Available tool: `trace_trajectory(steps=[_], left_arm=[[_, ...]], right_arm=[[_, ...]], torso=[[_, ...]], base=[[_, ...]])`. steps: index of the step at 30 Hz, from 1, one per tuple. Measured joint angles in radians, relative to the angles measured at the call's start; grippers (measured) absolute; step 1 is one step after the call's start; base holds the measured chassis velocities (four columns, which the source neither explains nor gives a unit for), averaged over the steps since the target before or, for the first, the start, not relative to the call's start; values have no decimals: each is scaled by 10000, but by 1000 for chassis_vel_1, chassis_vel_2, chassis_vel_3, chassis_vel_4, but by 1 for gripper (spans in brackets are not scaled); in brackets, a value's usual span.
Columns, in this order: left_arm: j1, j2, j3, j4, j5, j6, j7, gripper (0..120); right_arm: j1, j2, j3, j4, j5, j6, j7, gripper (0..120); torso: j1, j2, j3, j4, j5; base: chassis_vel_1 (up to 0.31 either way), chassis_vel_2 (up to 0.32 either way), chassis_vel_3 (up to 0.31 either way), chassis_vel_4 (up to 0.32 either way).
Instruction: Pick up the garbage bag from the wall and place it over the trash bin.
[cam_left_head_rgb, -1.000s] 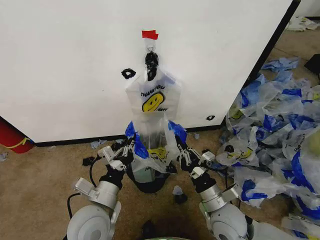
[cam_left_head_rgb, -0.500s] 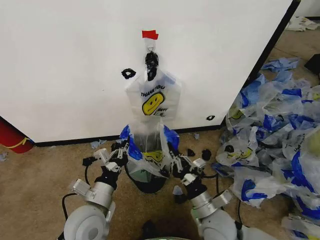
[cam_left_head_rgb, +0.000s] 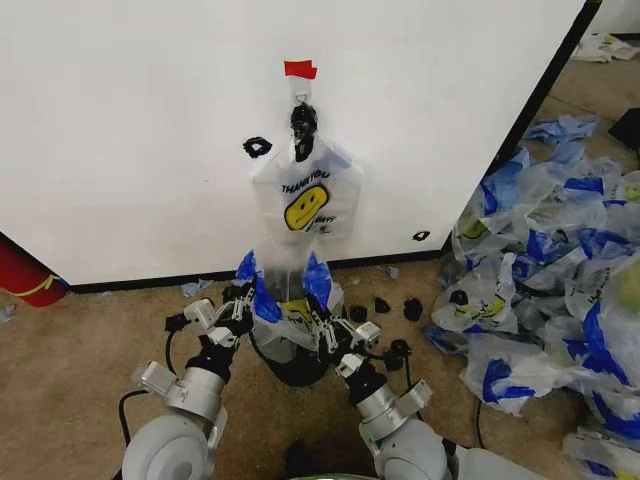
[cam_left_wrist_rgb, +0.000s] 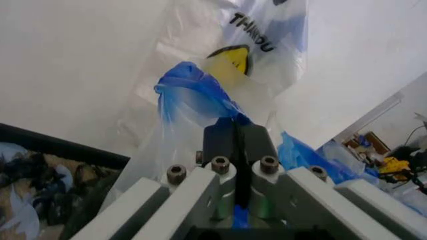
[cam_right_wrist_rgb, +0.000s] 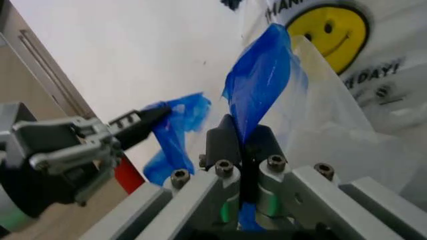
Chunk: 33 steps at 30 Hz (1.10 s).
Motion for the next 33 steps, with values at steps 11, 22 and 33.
trace_trajectory(steps=[11,22,33], left_arm=[[251,-182,193,-65,68,45,-55,0],[616,-134,95,200,409,-68,-37,0],[996,-108,-41,396,663,-223,-31,0]], right_arm=[[-1087,-467,1545,21,49,216,-177,0],[-2418,-533,2920,-162,196,503,-470,0],[-2714,-435,3386,-631,295,679,-576,0]], torso=[[0,0,0,-1,0],[0,0,-1,-1,0],[0,0,0,0,1]], base=[[0,0,0,0],[0,0,0,0],[0,0,0,0]])
